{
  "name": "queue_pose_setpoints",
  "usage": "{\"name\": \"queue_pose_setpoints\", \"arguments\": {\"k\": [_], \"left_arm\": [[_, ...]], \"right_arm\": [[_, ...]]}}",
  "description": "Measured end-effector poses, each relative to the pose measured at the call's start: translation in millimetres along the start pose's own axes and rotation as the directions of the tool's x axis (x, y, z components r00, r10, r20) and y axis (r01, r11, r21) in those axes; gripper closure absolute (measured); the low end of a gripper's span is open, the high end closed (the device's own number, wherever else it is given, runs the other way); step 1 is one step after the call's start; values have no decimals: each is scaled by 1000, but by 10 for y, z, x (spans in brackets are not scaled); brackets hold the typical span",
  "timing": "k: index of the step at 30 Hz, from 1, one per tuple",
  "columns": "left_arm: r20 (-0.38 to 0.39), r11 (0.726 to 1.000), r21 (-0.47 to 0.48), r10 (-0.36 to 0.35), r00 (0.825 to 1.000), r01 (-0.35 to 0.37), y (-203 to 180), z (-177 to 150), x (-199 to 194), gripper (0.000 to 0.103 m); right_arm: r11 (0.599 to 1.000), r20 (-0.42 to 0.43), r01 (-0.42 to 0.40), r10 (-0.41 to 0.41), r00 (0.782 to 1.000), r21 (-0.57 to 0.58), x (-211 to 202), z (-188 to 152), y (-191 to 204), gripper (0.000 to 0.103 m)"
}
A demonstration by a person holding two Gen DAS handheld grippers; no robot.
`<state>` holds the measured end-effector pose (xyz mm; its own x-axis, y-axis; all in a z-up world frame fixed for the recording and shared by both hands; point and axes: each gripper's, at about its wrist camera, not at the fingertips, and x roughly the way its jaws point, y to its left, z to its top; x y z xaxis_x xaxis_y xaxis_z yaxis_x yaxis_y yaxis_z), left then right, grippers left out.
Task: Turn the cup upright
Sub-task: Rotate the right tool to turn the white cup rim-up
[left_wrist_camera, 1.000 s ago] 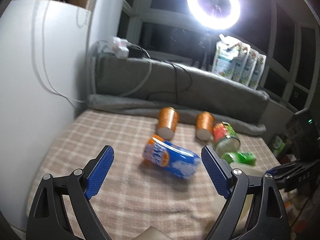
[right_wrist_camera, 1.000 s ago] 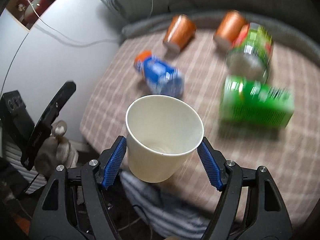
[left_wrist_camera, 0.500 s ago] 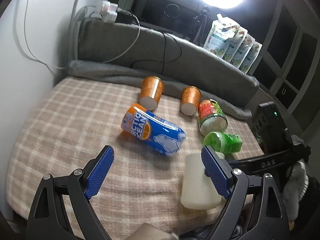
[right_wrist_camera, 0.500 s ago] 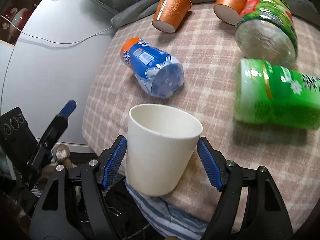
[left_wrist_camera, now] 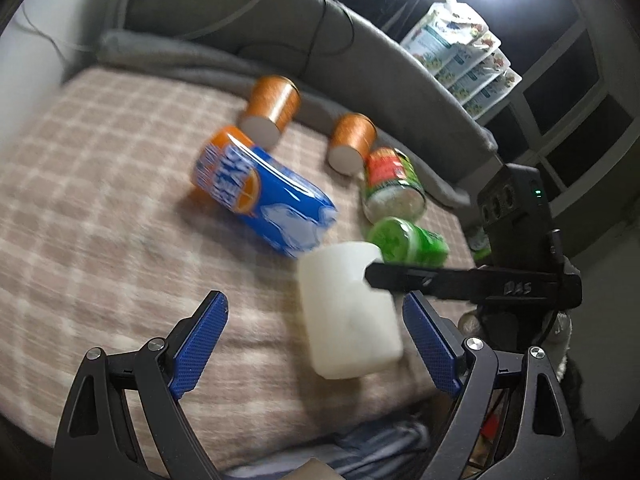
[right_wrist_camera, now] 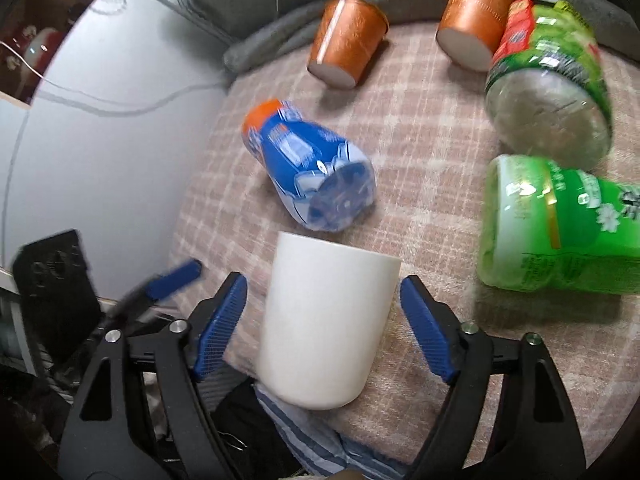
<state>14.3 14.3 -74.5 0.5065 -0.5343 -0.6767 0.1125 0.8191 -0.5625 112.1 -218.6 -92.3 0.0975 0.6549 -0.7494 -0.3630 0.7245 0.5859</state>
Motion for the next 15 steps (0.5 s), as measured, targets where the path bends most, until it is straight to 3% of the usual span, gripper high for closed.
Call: {"name": "queue_pose_setpoints", "arguments": {"k": [5,15], "left_arm": [[-114,995,-63,-84,990,77,-23,74,237,15],[-197,995,-79,-76,977,62,-108,197,606,21]], "right_arm": [[999,116,16,-20,993,31,-378,-131,-105,21],[987,224,76,-106,969,138,-900,-500,-508,21]]}}
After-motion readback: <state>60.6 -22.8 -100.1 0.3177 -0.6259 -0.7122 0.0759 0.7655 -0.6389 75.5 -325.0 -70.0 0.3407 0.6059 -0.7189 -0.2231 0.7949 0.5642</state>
